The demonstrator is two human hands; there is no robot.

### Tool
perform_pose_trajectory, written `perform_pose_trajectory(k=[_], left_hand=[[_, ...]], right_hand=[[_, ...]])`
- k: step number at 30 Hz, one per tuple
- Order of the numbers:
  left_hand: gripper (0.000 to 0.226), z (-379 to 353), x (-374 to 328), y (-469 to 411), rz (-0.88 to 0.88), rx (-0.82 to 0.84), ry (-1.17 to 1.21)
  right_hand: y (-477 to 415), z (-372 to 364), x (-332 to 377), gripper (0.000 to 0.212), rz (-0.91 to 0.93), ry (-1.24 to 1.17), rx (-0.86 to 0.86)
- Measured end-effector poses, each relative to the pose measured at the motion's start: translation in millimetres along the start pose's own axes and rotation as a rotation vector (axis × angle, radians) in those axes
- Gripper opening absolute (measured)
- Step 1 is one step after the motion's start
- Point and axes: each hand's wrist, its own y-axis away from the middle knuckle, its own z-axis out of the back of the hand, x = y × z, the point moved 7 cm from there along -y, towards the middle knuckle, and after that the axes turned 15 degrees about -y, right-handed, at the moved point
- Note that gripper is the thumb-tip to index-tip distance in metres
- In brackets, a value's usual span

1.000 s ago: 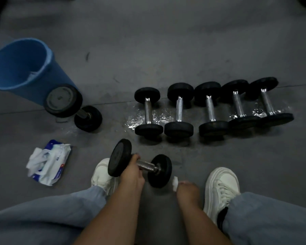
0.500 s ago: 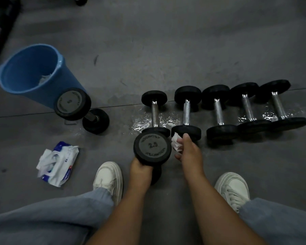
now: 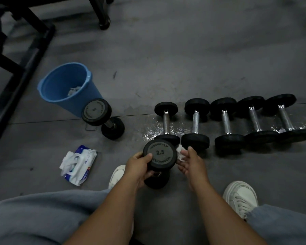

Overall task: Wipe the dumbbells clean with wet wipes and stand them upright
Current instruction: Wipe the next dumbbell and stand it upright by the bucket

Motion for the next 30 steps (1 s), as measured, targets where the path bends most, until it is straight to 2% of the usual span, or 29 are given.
perform_pose_trajectory(k=[1,2,4,6,7,9,15,18,22,24,25,27,30], left_hand=[[0.026,4.7,-3.6,1.4,-0.072,-0.023,-0.093],[0.036,8.4,-10.7,2.7,-0.185,-0.061,-0.31],[0.082,2.8,-19.6,5.8,-0.389,-0.061,-0.861],[0.123,-5.2,-13.4,9.4,-0.385,0.002,-1.283],[0.131,-6.8,-8.7,11.0,-0.384,-0.006,-1.442],[0.134,-5.8,-1.8,12.6,-0.43,-0.068,-1.611],[0.123,-12.4,-0.2,14.2,-0.549,-0.153,-1.663],[0.116,-13.7,0.0,15.2,-0.555,-0.148,-1.692],[0.111,-22.3,-23.3,15.9,-0.605,-0.146,-1.745],[0.111,-23.7,-40.4,10.1,-0.651,-0.171,-1.758],[0.112,-22.4,-48.9,6.8,-0.673,-0.194,-1.749],[0.111,-18.5,-63.2,-1.7,-0.706,-0.236,-1.715],[0.11,-14.1,-70.5,-14.7,-0.699,-0.259,-1.705]], right_hand=[[1.3,0.4,-3.0,0.032,-0.028,-0.015,-0.007],[2.8,1.0,-6.8,0.032,-0.057,-0.038,-0.01],[8.1,1.3,-15.8,0.034,-0.116,-0.087,-0.006],[12.0,1.1,-25.3,0.037,-0.16,-0.086,0.003],[13.7,1.3,-28.9,0.039,-0.173,-0.074,0.006],[14.3,1.7,-33.0,0.04,-0.184,-0.048,0.012],[5.2,-1.1,-20.8,0.038,-0.14,-0.063,0.0],[2.8,-7.7,-11.7,0.037,-0.108,-0.057,-0.005],[0.4,-16.2,8.2,0.029,0.061,0.05,0.038],[-1.6,-22.0,20.1,0.02,0.224,0.264,0.06],[-1.6,-26.0,23.5,0.025,0.303,0.435,0.067],[1.4,-35.9,23.9,0.05,0.459,0.746,0.095],[7.3,-41.7,18.1,0.069,0.65,1.042,0.076]])
